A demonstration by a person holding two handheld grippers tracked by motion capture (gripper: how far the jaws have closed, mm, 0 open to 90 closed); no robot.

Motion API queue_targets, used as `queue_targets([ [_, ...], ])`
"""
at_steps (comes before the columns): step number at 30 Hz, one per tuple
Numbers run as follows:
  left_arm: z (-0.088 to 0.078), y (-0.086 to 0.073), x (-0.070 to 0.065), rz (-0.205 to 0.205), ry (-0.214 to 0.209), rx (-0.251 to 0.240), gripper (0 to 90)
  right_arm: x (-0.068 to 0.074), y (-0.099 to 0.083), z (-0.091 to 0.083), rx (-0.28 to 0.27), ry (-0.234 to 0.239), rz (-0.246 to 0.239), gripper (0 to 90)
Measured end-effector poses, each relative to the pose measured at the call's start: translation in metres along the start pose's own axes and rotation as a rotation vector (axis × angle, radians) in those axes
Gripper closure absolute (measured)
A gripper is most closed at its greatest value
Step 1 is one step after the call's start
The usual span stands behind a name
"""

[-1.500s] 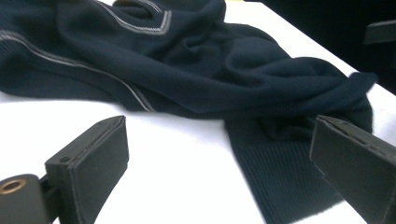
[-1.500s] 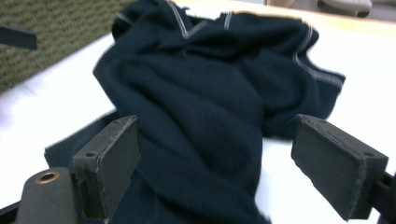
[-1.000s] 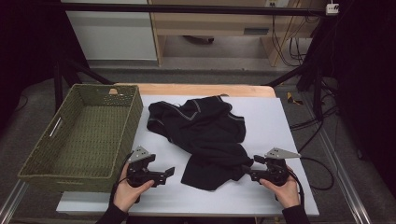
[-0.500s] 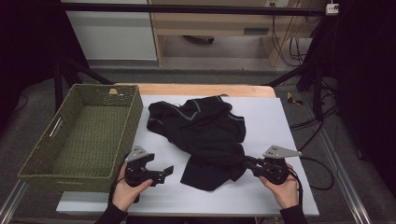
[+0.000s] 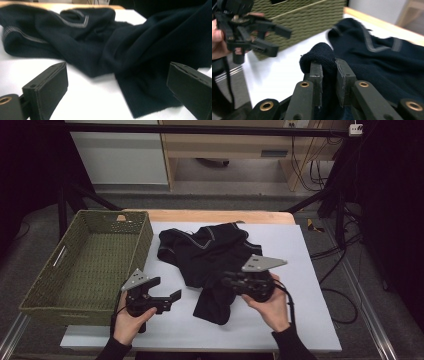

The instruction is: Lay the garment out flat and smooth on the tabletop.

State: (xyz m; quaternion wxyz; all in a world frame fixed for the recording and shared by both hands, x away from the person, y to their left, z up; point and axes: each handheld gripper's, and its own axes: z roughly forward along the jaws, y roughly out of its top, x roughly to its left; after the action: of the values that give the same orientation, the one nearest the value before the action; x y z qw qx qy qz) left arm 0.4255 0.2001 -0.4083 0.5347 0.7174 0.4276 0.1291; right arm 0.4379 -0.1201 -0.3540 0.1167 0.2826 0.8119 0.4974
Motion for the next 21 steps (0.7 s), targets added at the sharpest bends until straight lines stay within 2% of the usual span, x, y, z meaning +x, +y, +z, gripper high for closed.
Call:
queue_targets([
  [4, -0.01, 0.007, 0.004, -0.009, 0.016, -0.035, 3.0, 0.02, -0.009, 0.046, 0.052, 0.089, 0.002, 77.7],
  [7, -0.013, 0.008, 0.007, -0.017, 0.023, -0.047, 3.0, 0.034, -0.022, 0.081, 0.104, 0.133, -0.001, 77.6],
  [11, -0.012, 0.008, 0.009, -0.018, 0.031, -0.042, 3.0, 0.051, -0.033, 0.116, 0.171, 0.13, -0.029, 77.2],
  [14, -0.012, 0.007, 0.009, -0.025, 0.04, -0.041, 3.0, 0.055, -0.042, 0.135, 0.208, 0.115, -0.049, 74.7],
  [17, -0.012, 0.005, 0.009, -0.033, 0.048, -0.037, 3.0, 0.056, -0.045, 0.137, 0.197, 0.141, -0.059, 60.0],
  [18, -0.011, 0.005, 0.009, -0.033, 0.05, -0.034, 3.0, 0.056, -0.043, 0.13, 0.188, 0.167, -0.045, 54.9],
  [21, -0.008, 0.002, 0.008, -0.029, 0.058, -0.011, 3.0, 0.055, -0.04, 0.106, 0.153, 0.193, -0.053, 43.4],
])
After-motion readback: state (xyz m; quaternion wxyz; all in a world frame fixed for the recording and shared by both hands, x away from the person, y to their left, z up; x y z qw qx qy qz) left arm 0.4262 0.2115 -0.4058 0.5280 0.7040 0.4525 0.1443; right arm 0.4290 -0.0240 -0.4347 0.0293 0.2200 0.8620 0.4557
